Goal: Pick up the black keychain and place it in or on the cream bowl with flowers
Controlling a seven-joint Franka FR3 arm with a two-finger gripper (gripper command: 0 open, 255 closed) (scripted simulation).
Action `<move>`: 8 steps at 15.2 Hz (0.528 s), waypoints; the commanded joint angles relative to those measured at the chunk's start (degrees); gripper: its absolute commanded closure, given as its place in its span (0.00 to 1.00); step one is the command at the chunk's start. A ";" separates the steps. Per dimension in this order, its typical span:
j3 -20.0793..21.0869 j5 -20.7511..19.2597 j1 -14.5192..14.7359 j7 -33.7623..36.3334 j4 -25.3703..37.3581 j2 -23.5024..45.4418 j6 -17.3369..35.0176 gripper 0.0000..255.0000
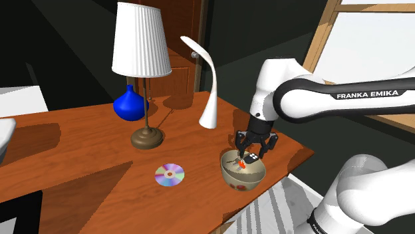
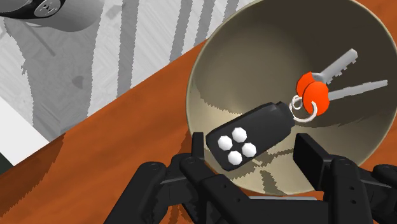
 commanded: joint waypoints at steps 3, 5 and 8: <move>0.03 0.03 0.02 0.02 -0.05 0.01 0.07 1.00; 0.03 0.02 0.01 0.02 -0.04 0.01 0.06 0.00; 0.03 0.02 0.01 0.02 -0.04 0.01 0.06 0.00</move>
